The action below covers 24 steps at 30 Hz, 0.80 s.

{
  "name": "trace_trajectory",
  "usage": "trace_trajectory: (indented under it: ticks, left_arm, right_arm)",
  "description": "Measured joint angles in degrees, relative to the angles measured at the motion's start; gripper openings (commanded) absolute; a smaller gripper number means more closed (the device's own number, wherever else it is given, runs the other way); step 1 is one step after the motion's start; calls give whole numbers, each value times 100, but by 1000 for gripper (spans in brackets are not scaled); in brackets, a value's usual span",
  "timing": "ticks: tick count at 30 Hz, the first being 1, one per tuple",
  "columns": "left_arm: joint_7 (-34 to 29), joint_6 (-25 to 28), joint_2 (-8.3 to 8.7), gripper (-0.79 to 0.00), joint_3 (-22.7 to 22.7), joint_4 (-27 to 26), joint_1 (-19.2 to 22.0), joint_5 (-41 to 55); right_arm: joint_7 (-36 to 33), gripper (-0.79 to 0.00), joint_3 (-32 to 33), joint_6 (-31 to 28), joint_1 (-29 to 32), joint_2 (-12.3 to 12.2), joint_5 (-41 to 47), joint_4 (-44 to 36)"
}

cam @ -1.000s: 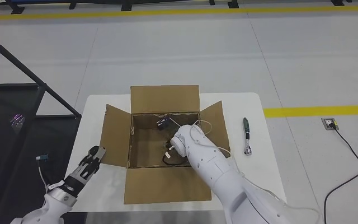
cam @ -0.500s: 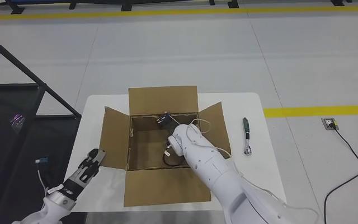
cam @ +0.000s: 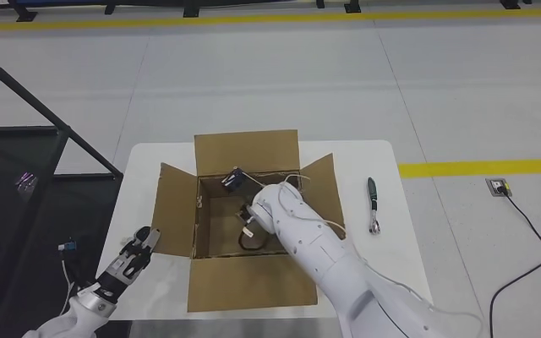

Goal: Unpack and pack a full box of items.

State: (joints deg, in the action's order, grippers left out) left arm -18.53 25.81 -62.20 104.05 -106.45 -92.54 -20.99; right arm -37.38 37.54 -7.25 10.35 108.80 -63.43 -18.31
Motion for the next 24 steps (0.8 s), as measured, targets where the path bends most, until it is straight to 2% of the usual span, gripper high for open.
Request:
trace_trajectory:
  ticks: [4,10,13,18,19,20,21,22,24]
  left_arm:
    - [157,162,5,-785,25,37,51,-257]
    - [420,177,-6,-785,-33,21,50,-623]
    - [455,129,-11,-785,-62,40,55,-668]
    - [469,88,-14,-785,-77,90,75,-676]
    - [464,83,-14,-736,-79,93,78,-675]
    - [455,80,-14,-493,-83,96,84,-677]
    - [448,75,-13,-120,-86,100,91,-679]
    - [441,60,-13,0,-90,102,98,-684]
    - [400,-13,-13,0,-101,88,109,-673]
  right_arm:
    - [90,0,50,26,95,-93,-138,-434]
    - [-31,0,453,-263,249,-474,-332,-1460]
    - [-314,0,753,-334,588,-754,-636,-2404]
    - [-1100,0,1484,-488,1779,-1274,-1394,-4801]
    - [-1205,0,1644,-576,2033,-1354,-1479,-5248]
    - [-1298,0,1865,-695,2359,-1446,-1535,-5791]
    - [-1356,0,2032,-749,2580,-1502,-1544,-6140]
    - [-1445,0,2187,-753,2764,-1547,-1552,-6423]
    - [-1712,0,2380,-662,2950,-1584,-1574,-6730]
